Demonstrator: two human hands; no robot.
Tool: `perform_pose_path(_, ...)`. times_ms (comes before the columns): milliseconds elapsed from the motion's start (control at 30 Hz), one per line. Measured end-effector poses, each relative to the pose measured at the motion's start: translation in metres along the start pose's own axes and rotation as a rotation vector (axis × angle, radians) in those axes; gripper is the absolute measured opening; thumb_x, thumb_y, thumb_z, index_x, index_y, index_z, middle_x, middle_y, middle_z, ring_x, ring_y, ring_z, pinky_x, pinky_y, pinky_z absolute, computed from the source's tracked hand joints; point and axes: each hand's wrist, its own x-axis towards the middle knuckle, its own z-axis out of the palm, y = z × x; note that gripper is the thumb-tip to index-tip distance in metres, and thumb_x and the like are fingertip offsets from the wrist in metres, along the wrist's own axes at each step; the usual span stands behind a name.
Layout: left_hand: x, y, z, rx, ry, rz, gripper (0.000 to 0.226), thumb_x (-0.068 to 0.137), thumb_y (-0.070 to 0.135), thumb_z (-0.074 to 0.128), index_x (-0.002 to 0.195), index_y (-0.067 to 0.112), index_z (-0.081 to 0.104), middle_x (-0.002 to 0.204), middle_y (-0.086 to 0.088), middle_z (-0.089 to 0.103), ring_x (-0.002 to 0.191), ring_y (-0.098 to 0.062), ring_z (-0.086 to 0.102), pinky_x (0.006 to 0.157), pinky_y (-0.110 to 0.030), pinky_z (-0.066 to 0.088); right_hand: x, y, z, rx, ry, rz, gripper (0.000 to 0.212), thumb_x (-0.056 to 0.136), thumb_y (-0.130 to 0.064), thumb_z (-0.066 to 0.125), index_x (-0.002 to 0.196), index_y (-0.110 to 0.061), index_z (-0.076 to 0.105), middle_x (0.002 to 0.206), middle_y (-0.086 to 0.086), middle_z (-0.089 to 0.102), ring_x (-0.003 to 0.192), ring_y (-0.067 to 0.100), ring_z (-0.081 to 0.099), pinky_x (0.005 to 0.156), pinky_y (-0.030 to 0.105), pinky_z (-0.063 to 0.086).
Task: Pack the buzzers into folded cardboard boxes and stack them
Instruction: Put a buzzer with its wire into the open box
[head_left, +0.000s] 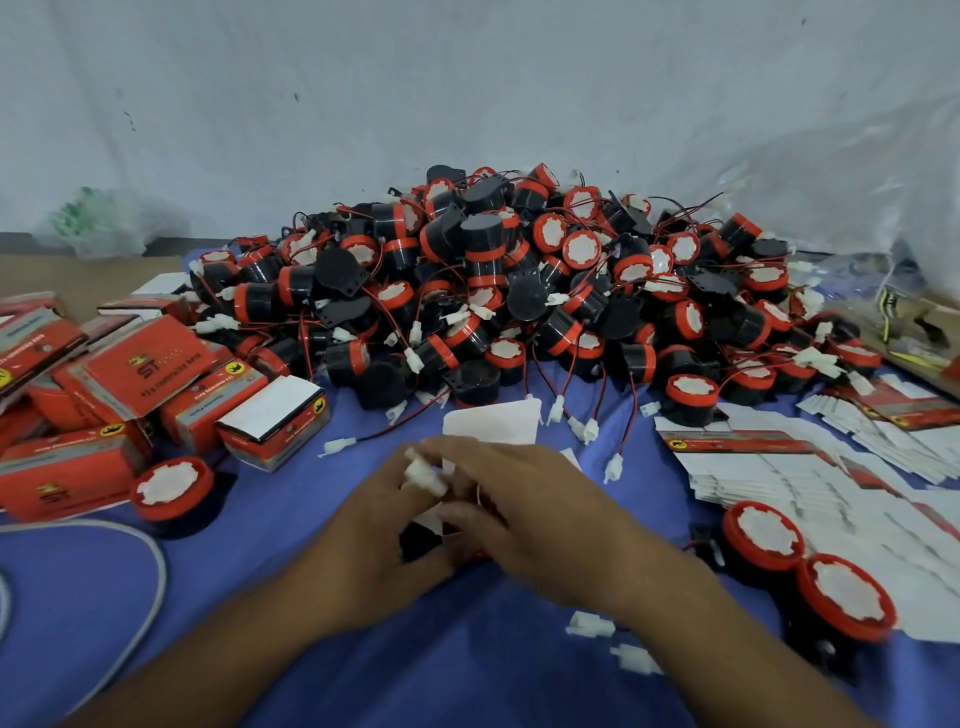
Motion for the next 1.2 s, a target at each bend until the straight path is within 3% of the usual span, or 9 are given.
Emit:
perform_pose_path(100,-0.003,-0.003,-0.001,0.021,0.007,-0.024,0.028,0.09,0.038,0.07,0.112,0.021,0.065,0.121,0.007,0.054,0.105,-0.008,0.06,0.083,-0.023,0.051,-0.002,0.008,-0.013,0.276,0.171,0.181,0.059,0.099,-0.022,0.06,0.147,-0.043,0.032,0.09,-0.008,0.067,0.074,0.009,0.068,0.069,0.032,0.058)
perform_pose_path(233,-0.006,-0.003,-0.004,0.072,0.027,-0.024,0.031,0.089,0.041,0.068,0.11,0.018,0.067,0.116,0.007,0.054,0.103,-0.006,0.058,0.082,-0.021,0.05,-0.012,0.028,-0.031,0.751,0.388,0.373,0.038,0.096,-0.009,0.062,0.122,-0.035,0.052,0.09,0.0,0.07,0.077,0.023,0.075,0.07,0.029,0.061)
perform_pose_path(433,-0.007,-0.003,-0.002,0.057,0.021,-0.004,0.031,0.089,0.037,0.07,0.115,0.021,0.067,0.124,0.006,0.053,0.108,-0.009,0.059,0.085,-0.025,0.052,-0.022,0.036,-0.022,0.225,0.332,0.266,0.026,0.094,-0.001,0.06,0.099,-0.021,0.075,0.084,-0.014,0.072,0.076,0.005,0.069,0.065,0.017,0.053)
perform_pose_path(600,-0.008,-0.005,-0.003,0.054,-0.013,-0.026,0.034,0.089,0.037,0.071,0.117,0.018,0.066,0.129,0.007,0.052,0.112,-0.01,0.058,0.086,-0.028,0.053,-0.018,0.02,-0.021,0.249,0.178,0.067,0.03,0.095,-0.027,0.064,0.125,-0.023,0.067,0.092,-0.018,0.068,0.074,0.003,0.062,0.062,0.012,0.044)
perform_pose_path(700,-0.008,-0.005,-0.004,0.033,-0.031,-0.053,0.034,0.089,0.04,0.07,0.117,0.021,0.066,0.128,0.009,0.05,0.109,-0.006,0.058,0.085,-0.026,0.052,-0.014,0.01,-0.017,0.328,0.193,0.029,0.018,0.094,-0.039,0.066,0.103,-0.025,0.072,0.083,-0.014,0.07,0.066,0.006,0.063,0.06,0.013,0.046)
perform_pose_path(833,-0.007,-0.004,-0.004,0.077,-0.015,-0.039,0.034,0.088,0.039,0.071,0.115,0.019,0.067,0.127,0.006,0.052,0.109,-0.006,0.058,0.087,-0.024,0.051,-0.013,0.014,-0.012,0.516,0.316,0.231,0.005,0.093,-0.031,0.069,0.09,-0.028,0.071,0.078,-0.006,0.073,0.065,0.012,0.069,0.061,0.029,0.058)
perform_pose_path(933,-0.006,-0.002,-0.003,0.081,0.0,-0.033,0.031,0.087,0.038,0.072,0.112,0.02,0.067,0.124,0.008,0.053,0.107,-0.005,0.058,0.086,-0.021,0.05,-0.015,0.027,-0.014,0.191,0.418,0.203,0.005,0.091,-0.019,0.073,0.087,-0.019,0.07,0.08,-0.007,0.07,0.072,0.009,0.068,0.063,0.027,0.055)
perform_pose_path(1033,-0.007,-0.002,-0.003,0.074,0.019,-0.041,0.032,0.088,0.041,0.069,0.112,0.02,0.068,0.121,0.012,0.052,0.106,0.0,0.056,0.087,-0.014,0.046,-0.018,0.031,-0.014,-0.073,0.233,0.082,0.019,0.096,-0.018,0.068,0.081,-0.007,0.063,0.082,0.0,0.061,0.07,0.018,0.056,0.062,0.034,0.047)
perform_pose_path(1200,-0.007,-0.002,-0.002,0.082,0.004,-0.055,0.032,0.089,0.044,0.068,0.114,0.025,0.065,0.124,0.011,0.05,0.107,-0.003,0.057,0.085,-0.02,0.051,-0.02,0.03,-0.028,-0.262,-0.04,0.087,0.012,0.087,0.006,0.065,0.082,-0.004,0.06,0.087,0.005,0.056,0.07,0.018,0.044,0.06,0.037,0.042)
